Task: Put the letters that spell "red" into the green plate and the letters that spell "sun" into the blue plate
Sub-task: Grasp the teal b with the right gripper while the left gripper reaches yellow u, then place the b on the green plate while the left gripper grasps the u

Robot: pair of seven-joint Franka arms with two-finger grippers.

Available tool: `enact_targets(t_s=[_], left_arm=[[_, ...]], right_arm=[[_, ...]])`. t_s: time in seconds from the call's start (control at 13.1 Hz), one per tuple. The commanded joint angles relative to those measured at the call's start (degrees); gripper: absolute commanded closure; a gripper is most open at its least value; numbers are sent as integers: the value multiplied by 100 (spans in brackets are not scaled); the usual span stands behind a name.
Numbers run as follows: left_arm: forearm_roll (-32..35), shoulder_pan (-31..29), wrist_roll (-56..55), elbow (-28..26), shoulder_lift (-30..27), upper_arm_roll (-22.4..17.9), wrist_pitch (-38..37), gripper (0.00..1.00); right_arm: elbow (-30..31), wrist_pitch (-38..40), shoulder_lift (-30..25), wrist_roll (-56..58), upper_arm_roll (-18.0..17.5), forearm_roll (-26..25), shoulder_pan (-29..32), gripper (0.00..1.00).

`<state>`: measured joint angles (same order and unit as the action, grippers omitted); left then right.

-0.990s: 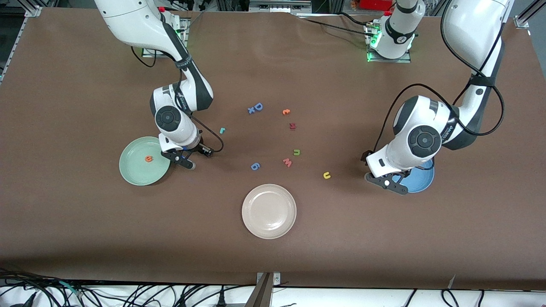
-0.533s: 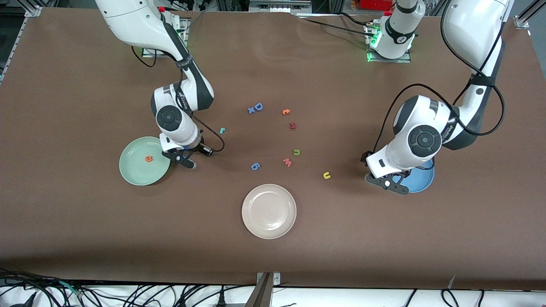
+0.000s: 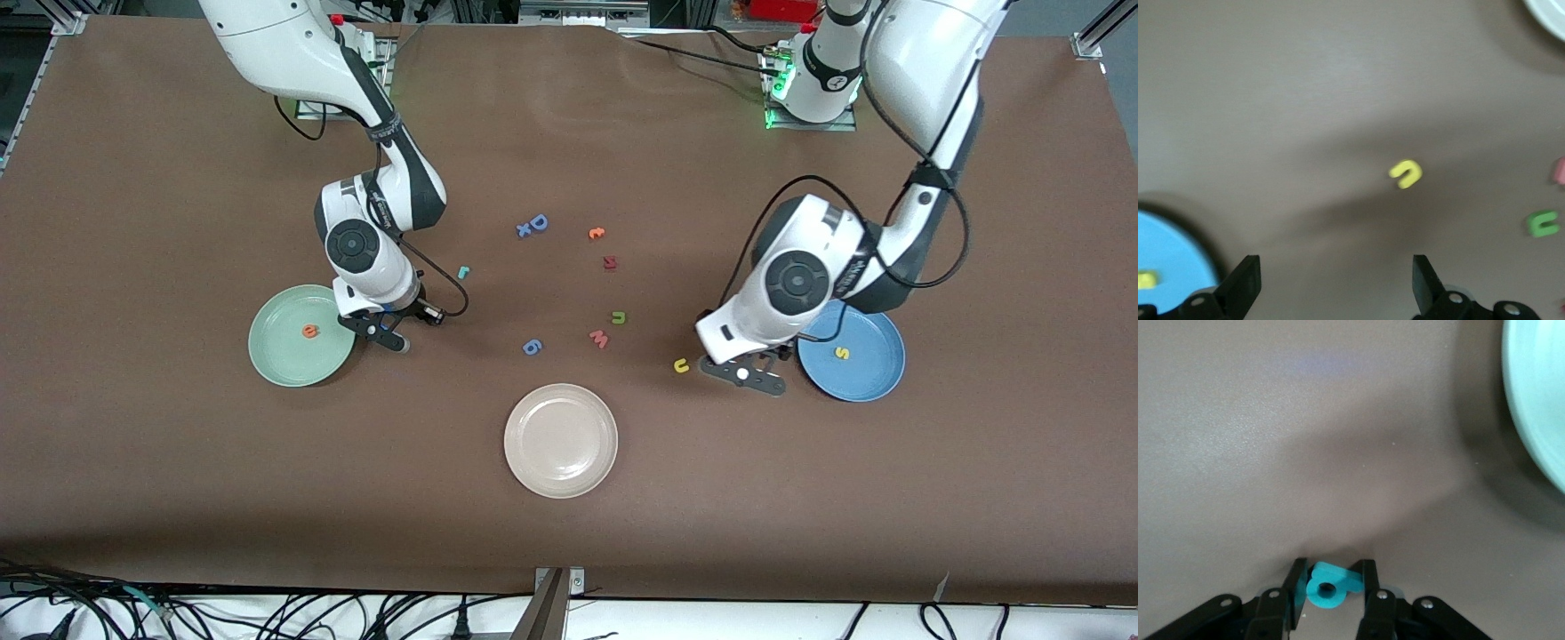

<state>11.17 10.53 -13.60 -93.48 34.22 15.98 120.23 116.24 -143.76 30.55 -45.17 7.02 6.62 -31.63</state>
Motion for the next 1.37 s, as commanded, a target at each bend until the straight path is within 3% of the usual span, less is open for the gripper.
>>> enact_targets(t_s=[0.0, 0.15, 0.38, 0.76, 1.29], left_arm=[[-1, 168, -222, 304, 418, -68, 455, 0], [7, 247, -353, 278, 682, -103, 825, 0], [664, 327, -756, 269, 867, -121, 1002, 0], [790, 423, -1303, 260, 1034, -112, 1265, 0], [702, 423, -1443, 260, 1227, -112, 1538, 3]], right_arm=[[-57, -55, 73, 61, 2, 85, -19, 68], [-66, -38, 73, 78, 2, 77, -19, 68], [-206, 75, 56, 113, 2, 77, -19, 70], [-961, 1305, -5, 454, 115, 6, 60, 70], [-1077, 2318, -225, 2827, 1336, 6, 52, 69]])
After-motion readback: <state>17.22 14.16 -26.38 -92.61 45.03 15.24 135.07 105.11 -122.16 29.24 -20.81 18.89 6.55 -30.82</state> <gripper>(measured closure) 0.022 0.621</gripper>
